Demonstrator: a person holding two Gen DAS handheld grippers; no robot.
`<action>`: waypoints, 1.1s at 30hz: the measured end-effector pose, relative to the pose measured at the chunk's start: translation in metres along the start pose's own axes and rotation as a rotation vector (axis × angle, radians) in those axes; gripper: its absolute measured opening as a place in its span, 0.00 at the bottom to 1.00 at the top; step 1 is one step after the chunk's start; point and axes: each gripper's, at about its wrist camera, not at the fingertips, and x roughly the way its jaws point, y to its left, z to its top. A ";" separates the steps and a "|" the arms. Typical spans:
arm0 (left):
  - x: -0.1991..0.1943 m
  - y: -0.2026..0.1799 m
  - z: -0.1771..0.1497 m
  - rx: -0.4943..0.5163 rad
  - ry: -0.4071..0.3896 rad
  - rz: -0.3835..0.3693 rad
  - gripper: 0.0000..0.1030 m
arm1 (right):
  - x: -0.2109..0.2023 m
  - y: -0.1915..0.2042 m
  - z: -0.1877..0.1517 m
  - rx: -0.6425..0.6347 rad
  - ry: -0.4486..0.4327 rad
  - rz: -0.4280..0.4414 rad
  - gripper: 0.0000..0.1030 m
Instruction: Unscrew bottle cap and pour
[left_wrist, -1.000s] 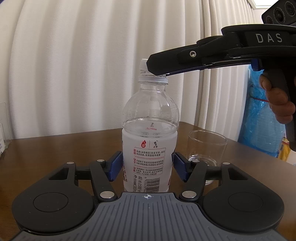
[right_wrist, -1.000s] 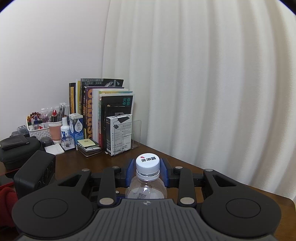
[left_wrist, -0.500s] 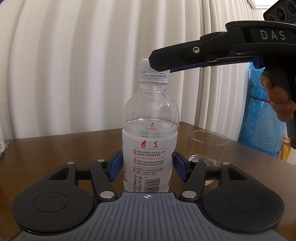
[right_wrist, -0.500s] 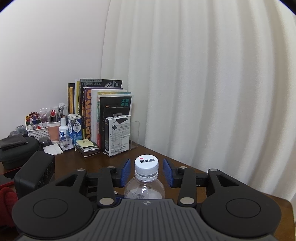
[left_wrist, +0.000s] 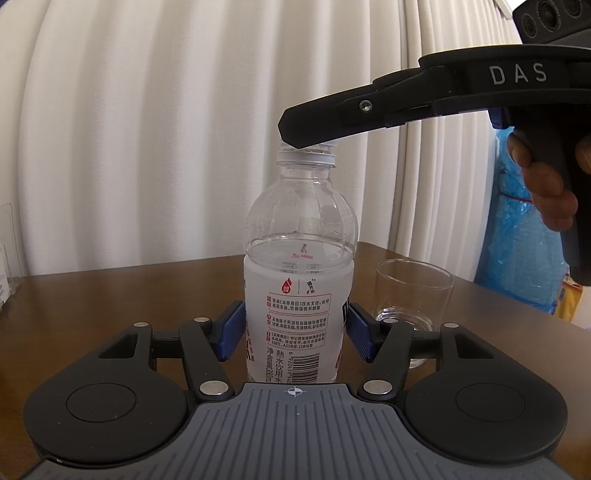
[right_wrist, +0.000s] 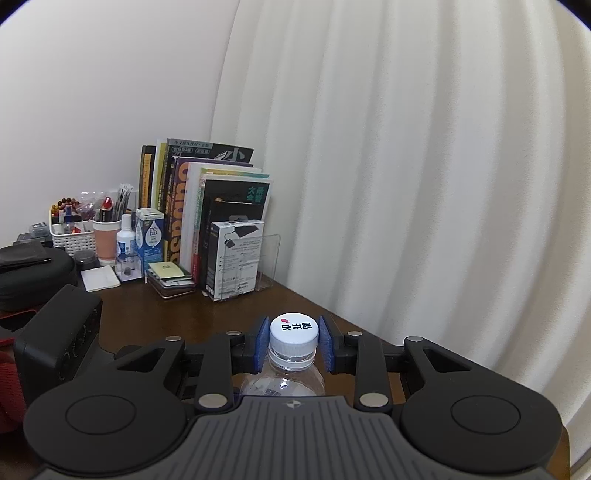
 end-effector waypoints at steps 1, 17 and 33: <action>0.000 0.000 0.000 0.000 0.000 -0.001 0.58 | 0.000 -0.005 0.001 0.023 0.007 0.021 0.31; 0.001 0.001 0.000 0.003 0.000 -0.002 0.58 | 0.001 -0.018 0.006 0.036 0.051 0.104 0.31; 0.004 0.003 -0.001 0.002 0.000 -0.004 0.58 | -0.002 -0.012 0.002 0.024 0.025 0.063 0.34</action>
